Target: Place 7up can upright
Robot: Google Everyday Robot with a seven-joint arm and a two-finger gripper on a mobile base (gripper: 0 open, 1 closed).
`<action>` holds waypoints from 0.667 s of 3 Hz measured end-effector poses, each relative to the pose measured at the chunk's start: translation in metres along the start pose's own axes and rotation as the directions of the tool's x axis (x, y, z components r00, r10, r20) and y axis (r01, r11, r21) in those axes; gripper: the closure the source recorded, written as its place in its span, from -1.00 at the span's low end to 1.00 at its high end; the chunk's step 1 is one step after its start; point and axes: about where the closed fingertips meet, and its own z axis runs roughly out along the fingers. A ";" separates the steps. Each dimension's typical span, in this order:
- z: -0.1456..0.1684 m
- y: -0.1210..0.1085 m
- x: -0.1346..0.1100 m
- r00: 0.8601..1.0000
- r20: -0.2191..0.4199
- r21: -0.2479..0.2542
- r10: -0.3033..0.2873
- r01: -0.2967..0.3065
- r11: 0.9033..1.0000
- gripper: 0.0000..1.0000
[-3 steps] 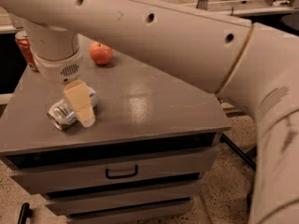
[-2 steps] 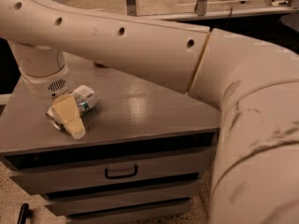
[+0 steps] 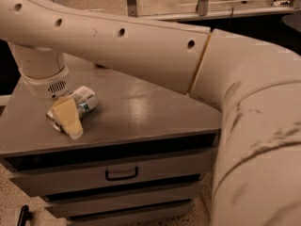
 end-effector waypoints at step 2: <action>0.001 -0.001 -0.001 1.000 0.001 0.005 -0.002 0.002 1.000 0.25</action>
Offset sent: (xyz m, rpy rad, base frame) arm 0.0000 0.0009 -0.0004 0.0025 -0.0016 0.0008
